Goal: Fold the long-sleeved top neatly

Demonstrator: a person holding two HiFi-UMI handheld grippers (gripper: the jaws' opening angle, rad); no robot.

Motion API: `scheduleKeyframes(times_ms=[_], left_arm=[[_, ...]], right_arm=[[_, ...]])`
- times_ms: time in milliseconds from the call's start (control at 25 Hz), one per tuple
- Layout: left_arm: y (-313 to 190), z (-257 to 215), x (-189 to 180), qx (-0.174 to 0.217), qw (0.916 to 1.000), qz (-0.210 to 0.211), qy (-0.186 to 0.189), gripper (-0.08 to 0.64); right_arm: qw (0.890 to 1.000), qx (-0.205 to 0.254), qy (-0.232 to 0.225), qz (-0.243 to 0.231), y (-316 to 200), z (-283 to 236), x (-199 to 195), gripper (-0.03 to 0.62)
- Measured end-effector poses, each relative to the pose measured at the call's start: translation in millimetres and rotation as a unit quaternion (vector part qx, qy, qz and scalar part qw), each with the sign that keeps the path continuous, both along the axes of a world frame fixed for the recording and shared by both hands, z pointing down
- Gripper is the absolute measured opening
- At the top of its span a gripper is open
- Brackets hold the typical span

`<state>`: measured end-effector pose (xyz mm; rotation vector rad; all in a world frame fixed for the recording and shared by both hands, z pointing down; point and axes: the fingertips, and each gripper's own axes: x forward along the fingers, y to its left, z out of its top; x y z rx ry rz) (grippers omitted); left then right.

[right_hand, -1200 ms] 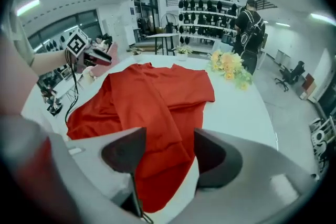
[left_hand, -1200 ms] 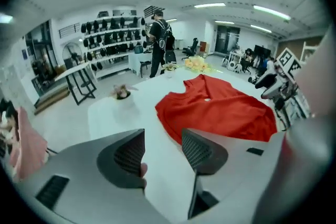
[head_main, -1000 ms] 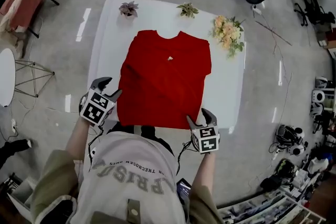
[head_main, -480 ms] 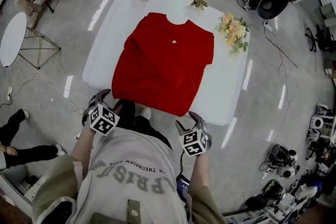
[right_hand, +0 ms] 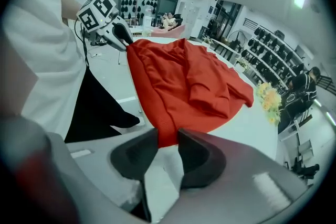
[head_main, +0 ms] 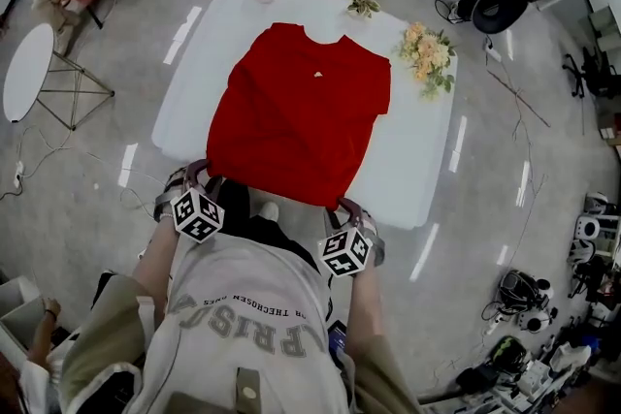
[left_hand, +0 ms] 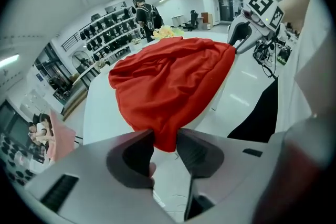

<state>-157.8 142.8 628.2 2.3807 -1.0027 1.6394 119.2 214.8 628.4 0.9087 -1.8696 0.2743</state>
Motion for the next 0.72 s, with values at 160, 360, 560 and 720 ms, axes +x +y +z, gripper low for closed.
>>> scheduleKeyframes(times_ms=[160, 360, 560, 720], left_arm=[[12.8, -13.9, 2.6, -0.04, 0.9975, 0.051, 0.029, 0.063], [47.8, -29.3, -2.7, -0.151, 0.9811, 0.098, 0.071, 0.057], [6.6, -76.3, 4.3, -0.147, 0.9785, 0.091, 0.113, 0.058], [-61.6, -106.1, 21.5, -0.103, 0.9821, 0.103, 0.119, 0.058]], right_arm=[[1.0, -0.01, -0.027, -0.006, 7.6, -21.3, 3.3, 0.034], [0.993, -0.093, -0.067, -0.022, 35.3, -35.4, 8.0, 0.029], [0.983, -0.106, -0.146, 0.008, 0.9, -84.0, 19.2, 0.029], [0.979, -0.098, -0.176, 0.028, -51.8, -115.2, 41.4, 0.029]])
